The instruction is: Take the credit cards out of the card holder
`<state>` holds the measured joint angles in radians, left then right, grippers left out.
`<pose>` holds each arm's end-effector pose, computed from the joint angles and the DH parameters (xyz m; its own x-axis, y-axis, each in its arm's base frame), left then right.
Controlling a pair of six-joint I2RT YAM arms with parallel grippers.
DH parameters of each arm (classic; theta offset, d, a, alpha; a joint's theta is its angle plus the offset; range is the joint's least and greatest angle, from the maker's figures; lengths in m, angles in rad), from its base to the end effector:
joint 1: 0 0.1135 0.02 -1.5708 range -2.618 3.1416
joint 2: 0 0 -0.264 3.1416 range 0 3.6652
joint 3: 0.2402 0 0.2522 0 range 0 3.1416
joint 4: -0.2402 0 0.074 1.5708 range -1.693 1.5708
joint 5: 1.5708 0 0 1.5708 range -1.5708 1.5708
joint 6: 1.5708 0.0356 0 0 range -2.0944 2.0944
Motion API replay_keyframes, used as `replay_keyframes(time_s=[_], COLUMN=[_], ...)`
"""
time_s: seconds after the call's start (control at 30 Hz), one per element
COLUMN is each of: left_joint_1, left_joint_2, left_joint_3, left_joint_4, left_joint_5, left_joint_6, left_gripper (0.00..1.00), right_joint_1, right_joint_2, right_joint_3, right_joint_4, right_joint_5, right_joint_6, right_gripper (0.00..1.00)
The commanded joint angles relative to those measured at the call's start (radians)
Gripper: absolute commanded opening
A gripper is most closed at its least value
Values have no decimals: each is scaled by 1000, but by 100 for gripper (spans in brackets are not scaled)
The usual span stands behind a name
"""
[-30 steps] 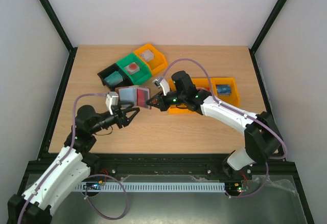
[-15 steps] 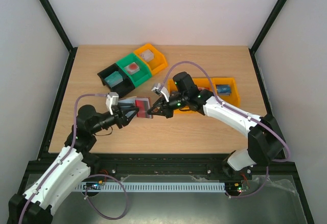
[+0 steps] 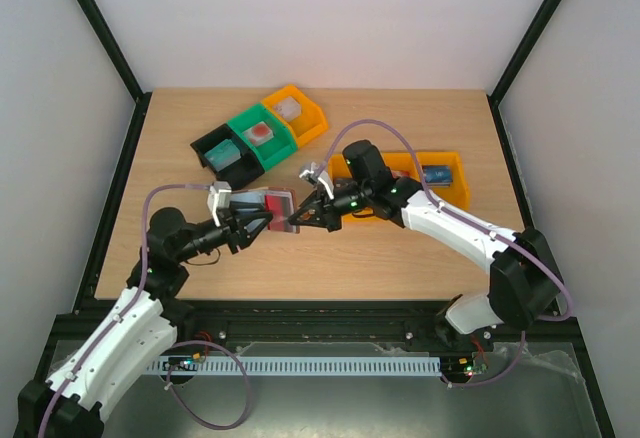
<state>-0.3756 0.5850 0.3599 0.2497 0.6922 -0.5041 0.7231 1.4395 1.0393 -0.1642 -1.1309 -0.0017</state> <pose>0.1344 -0.0774 0.2656 -0.4031 -0.2408 -0.8829 0.7781 0.4178 -0.4691 0.2109 0.2291 0.2874 -0.3996 -0.3536 -0.8457 -0.8556 -0.1872 0.4825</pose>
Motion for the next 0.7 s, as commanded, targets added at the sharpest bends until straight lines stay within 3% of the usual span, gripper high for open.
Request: replay_keyframes(time_s=[0.0,0.2,0.43,0.67], left_joint_1=[-23,-45,-43,-41], left_joint_2=[21,33,27,45], left_joint_3=[-37,-23,-13,28], left_joint_4=[93,175,177,146], left_joint_5=[62,147,191,256], left_joint_6=[-50,-59,-32,23], left_gripper=[46,41,24,20], right_joint_1=[16,16,14,-7], right_joint_2=[-41,5,33,91], right_joint_3=[6,32,42,84], right_joint_4=[196,242,250,224], right_joint_5=[-72,-65,-70,-27], right_joint_6=[51,62,46,48], right_gripper=[2,2,2,2])
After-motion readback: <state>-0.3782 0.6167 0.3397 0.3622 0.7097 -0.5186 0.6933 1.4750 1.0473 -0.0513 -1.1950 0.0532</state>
